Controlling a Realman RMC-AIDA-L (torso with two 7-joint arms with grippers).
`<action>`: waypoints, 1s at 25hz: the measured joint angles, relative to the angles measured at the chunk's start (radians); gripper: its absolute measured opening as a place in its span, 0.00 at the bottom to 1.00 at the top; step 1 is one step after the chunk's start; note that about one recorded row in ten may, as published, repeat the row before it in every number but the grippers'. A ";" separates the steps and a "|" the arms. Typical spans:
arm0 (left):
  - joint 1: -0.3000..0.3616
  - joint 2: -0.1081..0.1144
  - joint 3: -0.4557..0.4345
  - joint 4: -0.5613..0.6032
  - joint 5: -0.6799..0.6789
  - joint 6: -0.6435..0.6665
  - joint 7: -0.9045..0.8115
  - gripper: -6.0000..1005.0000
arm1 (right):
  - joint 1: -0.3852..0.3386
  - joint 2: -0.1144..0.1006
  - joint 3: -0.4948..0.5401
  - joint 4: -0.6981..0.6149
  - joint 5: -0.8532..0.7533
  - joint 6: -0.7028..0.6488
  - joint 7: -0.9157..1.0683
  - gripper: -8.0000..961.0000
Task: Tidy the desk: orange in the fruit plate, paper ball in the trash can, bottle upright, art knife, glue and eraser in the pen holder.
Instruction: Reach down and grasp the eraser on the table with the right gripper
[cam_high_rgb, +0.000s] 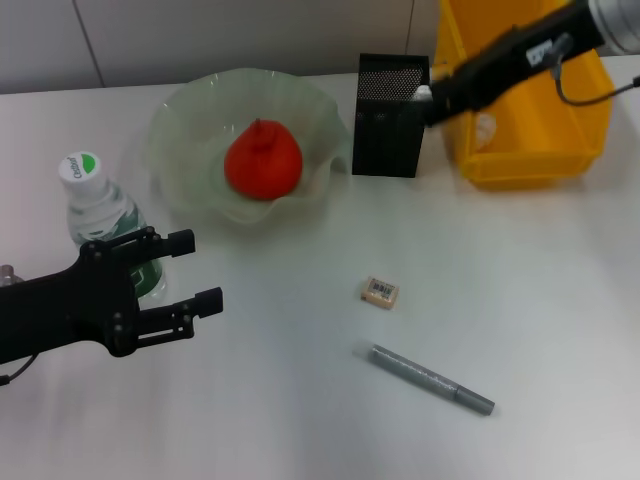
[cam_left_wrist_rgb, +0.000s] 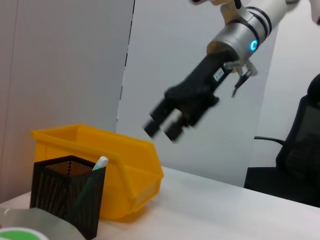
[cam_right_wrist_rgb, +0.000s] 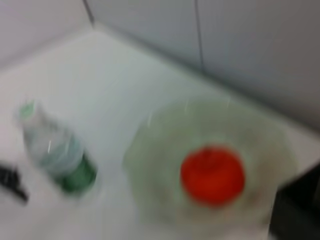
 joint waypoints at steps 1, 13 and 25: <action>0.000 0.000 0.000 0.000 0.000 0.000 0.000 0.80 | 0.000 0.000 0.000 0.000 0.000 0.000 0.000 0.63; -0.003 -0.003 0.010 -0.001 0.001 0.000 0.002 0.80 | 0.201 0.064 -0.153 0.309 -0.222 -0.081 0.087 0.63; -0.002 -0.003 0.010 -0.002 0.006 -0.007 0.002 0.80 | 0.268 0.100 -0.313 0.530 -0.256 0.192 0.165 0.63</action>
